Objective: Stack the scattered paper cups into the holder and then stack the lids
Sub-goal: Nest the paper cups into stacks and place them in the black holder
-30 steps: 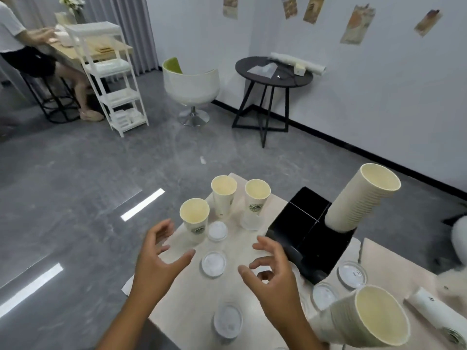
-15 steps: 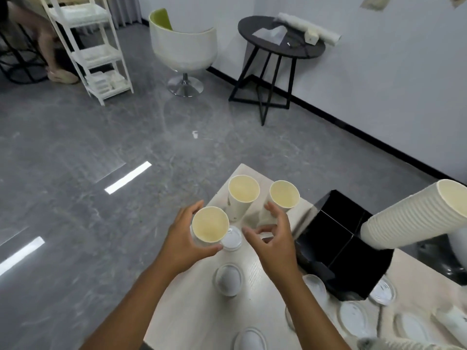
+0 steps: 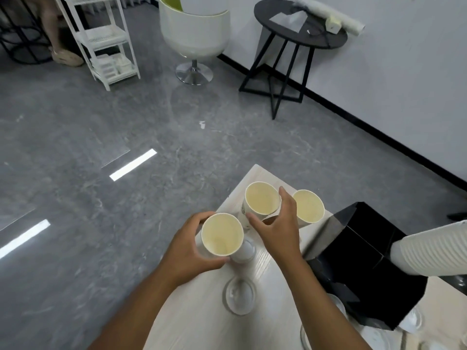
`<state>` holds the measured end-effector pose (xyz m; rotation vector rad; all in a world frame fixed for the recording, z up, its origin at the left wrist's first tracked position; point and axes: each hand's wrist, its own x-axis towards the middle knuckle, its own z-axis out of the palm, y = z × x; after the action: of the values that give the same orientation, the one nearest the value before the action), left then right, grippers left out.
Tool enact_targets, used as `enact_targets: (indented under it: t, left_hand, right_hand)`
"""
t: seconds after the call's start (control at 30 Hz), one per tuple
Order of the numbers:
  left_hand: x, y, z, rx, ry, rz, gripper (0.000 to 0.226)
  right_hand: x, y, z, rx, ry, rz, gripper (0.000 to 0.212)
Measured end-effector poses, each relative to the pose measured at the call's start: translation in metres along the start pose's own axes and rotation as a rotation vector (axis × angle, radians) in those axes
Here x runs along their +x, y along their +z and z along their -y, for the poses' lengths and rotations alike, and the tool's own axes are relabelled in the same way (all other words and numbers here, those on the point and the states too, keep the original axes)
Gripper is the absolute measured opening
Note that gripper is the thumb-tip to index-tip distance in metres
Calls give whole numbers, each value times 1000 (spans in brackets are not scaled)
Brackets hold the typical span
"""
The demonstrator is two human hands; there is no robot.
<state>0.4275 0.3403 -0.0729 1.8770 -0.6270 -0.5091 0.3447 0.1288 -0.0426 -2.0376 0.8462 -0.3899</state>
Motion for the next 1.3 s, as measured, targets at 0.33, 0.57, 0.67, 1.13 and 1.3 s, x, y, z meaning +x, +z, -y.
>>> enact_targets:
  t: [0.33,0.57,0.67,1.13,1.3]
  left_hand:
    - [-12,-15,-7,-71,-1,-61,90]
    - [-40,-33,-57,-83,125,-77,92]
    - [-49,-27,-103,-100,225,-32,93]
    - [-119,114,-300,-308,599,306,90]
    - [-135,148,-341,-418,642,324,90]
  right_hand:
    - [13,12,1,-78,0,-41,97]
    - [-51,-57,41,30,-151,-134,91]
    - [-93,-113,61,37,-224,-225,89]
    - [-305,-376,52,63,-188,-755,80]
    - [-333,-401,20,68,-153,-731,73]
